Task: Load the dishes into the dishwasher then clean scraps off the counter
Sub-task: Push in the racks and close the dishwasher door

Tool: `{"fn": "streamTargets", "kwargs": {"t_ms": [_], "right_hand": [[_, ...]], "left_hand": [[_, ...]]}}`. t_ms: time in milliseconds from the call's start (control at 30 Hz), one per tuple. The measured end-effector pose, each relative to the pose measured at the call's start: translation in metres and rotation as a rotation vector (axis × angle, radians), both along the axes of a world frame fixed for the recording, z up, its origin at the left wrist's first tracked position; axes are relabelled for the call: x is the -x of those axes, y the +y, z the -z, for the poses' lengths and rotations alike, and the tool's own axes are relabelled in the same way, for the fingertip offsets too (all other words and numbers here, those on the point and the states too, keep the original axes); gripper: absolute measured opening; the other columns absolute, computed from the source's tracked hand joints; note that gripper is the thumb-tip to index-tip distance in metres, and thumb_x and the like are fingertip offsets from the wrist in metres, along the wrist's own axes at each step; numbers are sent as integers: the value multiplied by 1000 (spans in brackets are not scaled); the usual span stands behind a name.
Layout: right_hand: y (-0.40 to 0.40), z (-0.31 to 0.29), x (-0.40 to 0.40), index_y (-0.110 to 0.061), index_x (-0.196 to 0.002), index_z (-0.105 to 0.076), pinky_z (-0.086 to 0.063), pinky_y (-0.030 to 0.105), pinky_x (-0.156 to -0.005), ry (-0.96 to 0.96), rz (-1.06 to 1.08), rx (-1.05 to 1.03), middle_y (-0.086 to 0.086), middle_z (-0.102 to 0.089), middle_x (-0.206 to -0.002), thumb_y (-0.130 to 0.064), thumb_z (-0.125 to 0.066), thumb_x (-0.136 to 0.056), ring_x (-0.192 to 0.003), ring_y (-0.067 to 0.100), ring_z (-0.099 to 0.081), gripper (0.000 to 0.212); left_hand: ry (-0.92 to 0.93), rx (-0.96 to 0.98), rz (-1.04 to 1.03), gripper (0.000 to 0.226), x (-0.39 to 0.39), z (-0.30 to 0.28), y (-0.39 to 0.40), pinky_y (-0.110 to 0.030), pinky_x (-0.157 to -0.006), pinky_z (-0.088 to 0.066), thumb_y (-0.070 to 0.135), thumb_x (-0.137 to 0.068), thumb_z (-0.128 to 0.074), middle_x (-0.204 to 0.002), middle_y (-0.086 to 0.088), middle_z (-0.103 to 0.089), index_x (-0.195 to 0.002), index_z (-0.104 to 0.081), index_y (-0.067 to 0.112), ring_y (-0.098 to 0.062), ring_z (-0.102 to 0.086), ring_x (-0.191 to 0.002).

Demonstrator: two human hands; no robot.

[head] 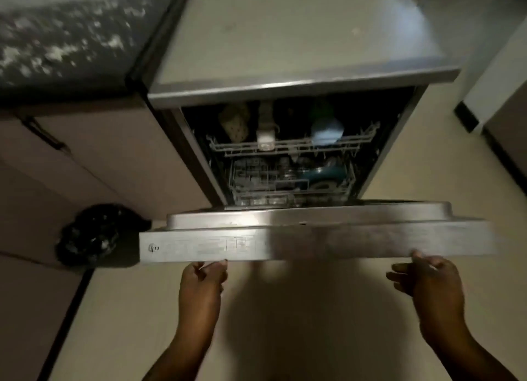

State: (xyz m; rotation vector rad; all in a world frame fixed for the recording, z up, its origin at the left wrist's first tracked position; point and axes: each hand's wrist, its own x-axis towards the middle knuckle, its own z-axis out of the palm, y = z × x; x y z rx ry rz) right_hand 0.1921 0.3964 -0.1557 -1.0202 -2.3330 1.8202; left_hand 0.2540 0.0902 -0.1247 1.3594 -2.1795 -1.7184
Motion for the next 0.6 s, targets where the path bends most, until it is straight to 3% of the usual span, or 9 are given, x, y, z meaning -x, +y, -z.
{"fn": "streamTargets", "kwargs": {"t_ms": [67,133,167,200,267,367,433,500,600], "right_hand": [[-2,-30,38,-14,-80,-52,-51,41,-67,64,-172,-347,8,-63,-70,-43,-44,-98,-63,24,-62,35],[1,-56,76,-17,-73,-48,-48,36,-58,150,-286,-722,5,-57,-64,-50,-46,-95,-57,21,-53,40],[2,-66,94,-17,-74,-48,-48,36,-57,233,-315,-853,4,-56,-67,-53,-54,-90,-58,21,-52,40],[1,-74,114,-17,-79,-51,-49,37,-60,305,-337,-964,6,-58,-75,-57,-61,-83,-65,23,-53,41],[-6,-87,155,-14,-107,-56,-50,44,-81,376,-476,-1135,15,-59,-106,-62,-68,-73,-96,32,-56,60],[-22,-97,207,-12,-145,-33,-23,52,-112,481,-799,-1307,19,-31,-150,-78,-47,-77,-140,38,-26,96],[-33,-107,232,-12,-152,-11,-4,46,-117,488,-972,-1367,16,-8,-159,-88,-24,-75,-146,34,-5,109],[-46,-114,251,-14,-152,6,6,42,-117,450,-1108,-1373,12,11,-159,-96,-19,-65,-147,29,10,122],[-70,-124,276,-14,-153,-5,-9,44,-119,474,-1110,-1306,11,-6,-160,-96,-30,-62,-146,30,-7,125]], "left_hand": [[-117,547,298,40,31,-24,-18,-37,-90,-44,40,-87,-63,-121,-6,-63,-119,-62,17,-28,-59,-110],[-16,1147,403,44,65,-46,-36,-43,-90,-42,46,-75,-69,-112,-13,-64,-106,-68,16,-34,-59,-104],[12,1279,426,53,81,-57,-40,-48,-94,-38,48,-68,-74,-117,-17,-61,-108,-66,14,-37,-54,-111],[31,1332,460,71,101,-65,-44,-52,-103,-30,53,-65,-76,-132,-22,-50,-120,-58,11,-40,-43,-125],[-56,1368,597,115,143,-87,-53,-54,-113,0,70,-64,-69,-156,-22,-7,-150,-17,12,-40,0,-144],[-122,1591,838,143,203,-106,-67,-54,-107,25,82,-56,-62,-151,-15,33,-144,28,16,-35,35,-135],[-118,1692,966,146,231,-111,-72,-53,-108,24,84,-54,-60,-150,-16,35,-138,36,14,-35,36,-135],[-144,1755,1039,145,252,-115,-76,-53,-112,18,87,-54,-55,-153,-16,31,-139,35,11,-35,31,-139],[-150,1649,1124,140,280,-118,-87,-49,-115,15,87,-56,-54,-157,-12,20,-147,22,14,-30,21,-144]]}}
